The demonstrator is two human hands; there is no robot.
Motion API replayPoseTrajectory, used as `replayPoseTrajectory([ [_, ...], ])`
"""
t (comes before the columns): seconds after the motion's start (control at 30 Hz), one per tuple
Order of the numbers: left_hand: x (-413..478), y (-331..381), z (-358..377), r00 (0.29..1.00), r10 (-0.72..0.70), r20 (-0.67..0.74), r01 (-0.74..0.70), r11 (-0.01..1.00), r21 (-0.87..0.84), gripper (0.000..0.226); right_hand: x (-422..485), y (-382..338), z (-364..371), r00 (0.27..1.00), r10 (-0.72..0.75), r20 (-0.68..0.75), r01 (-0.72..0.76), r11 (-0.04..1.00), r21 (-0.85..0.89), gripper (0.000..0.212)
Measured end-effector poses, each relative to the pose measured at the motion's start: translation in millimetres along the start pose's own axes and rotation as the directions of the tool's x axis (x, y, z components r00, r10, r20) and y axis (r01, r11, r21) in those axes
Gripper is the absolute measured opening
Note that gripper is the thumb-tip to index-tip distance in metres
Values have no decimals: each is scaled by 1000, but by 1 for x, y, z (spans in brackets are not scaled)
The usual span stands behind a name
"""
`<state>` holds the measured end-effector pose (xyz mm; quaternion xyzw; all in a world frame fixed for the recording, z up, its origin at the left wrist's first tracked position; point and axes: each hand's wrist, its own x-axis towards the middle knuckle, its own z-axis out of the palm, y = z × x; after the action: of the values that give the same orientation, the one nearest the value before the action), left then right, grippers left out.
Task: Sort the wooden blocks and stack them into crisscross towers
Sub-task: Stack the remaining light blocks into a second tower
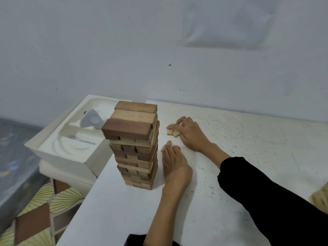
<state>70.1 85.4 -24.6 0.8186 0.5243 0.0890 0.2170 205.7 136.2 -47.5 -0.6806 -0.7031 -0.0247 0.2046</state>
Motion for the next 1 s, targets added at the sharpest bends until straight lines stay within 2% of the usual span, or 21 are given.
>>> replayPoseTrajectory([
  [0.17, -5, -9, 5, 992, 79, -95, -82, 996, -24, 60, -19, 11, -11, 989, 139, -50, -137, 990, 33, 45],
  [0.33, -11, -15, 10, 985, 133, -111, -136, 991, -19, 53, -49, 26, -21, 961, 256, -104, -252, 966, 53, 40],
  [0.4, -11, -18, 14, 946, 225, -235, -225, 974, 27, 41, -62, 26, -26, 953, 276, -122, -269, 960, 73, 39],
  [0.53, -8, -30, 20, 874, 370, -315, -368, 927, 67, 30, -95, 22, -32, 924, 332, -191, -325, 943, 66, 34],
  [0.63, -12, -36, 21, 875, 432, -218, -447, 895, -20, 48, -126, 17, -39, 881, 415, -228, -400, 910, 111, 36],
  [0.7, -19, -33, 15, 860, 473, -190, -491, 869, -59, 42, -149, 13, -44, 856, 452, -251, -433, 892, 130, 37],
  [0.87, -31, -25, 23, 815, 514, -266, -570, 792, -217, 22, -198, 0, -54, 821, 520, -235, -489, 853, 180, 38],
  [0.93, -40, -17, 24, 823, 542, -168, -566, 762, -316, 19, -210, -4, -57, 823, 520, -229, -486, 853, 191, 38],
  [1.0, -50, -8, 22, 787, 615, -49, -585, 720, -372, 26, -217, -7, -60, 840, 499, -211, -462, 863, 203, 40],
])
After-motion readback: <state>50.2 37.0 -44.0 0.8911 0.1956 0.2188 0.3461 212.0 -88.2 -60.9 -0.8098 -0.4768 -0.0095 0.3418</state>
